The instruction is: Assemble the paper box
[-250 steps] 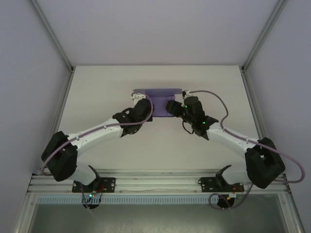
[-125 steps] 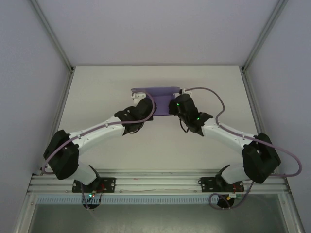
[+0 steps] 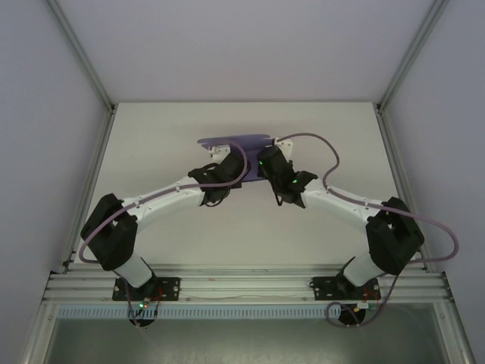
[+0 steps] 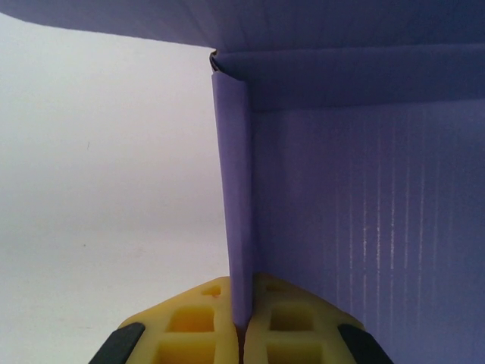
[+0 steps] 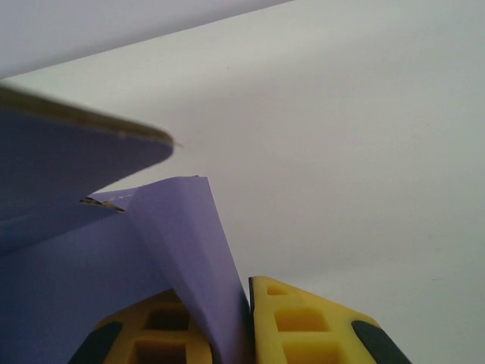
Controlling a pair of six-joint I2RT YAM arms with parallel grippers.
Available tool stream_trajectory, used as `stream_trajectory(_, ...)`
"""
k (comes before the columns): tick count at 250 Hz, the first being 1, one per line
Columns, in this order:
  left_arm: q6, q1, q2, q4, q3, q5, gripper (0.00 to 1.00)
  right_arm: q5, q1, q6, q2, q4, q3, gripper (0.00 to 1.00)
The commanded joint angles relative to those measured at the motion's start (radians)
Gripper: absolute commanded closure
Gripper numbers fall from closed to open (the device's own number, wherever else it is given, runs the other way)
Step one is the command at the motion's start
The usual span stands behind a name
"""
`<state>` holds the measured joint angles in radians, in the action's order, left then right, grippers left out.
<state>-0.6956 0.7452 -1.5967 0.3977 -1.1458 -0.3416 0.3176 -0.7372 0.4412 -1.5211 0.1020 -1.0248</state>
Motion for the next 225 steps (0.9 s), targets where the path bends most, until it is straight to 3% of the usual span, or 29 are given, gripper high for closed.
stream_trajectory(1, 0.018, 0.039, 0.039, -0.046, -0.079, 0.004, 1.0, 0.108, 0.009, -0.082, -0.047, 0.153, 0.03, 0.9)
stream_trajectory(85, 0.015, 0.04, 0.054, -0.05, -0.063, -0.001, 1.0, -0.193, 0.031, -0.024, 0.091, 0.045, 0.157, 0.75)
stream_trajectory(129, 0.019, 0.039, 0.059, -0.05, -0.06, 0.004, 1.0, -0.224, 0.034, -0.017, 0.09, 0.063, 0.162, 0.67)
stream_trajectory(225, 0.026, 0.039, 0.038, -0.038, -0.075, 0.002, 1.0, -0.394, 0.044, 0.038, 0.175, -0.008, 0.242, 0.62)
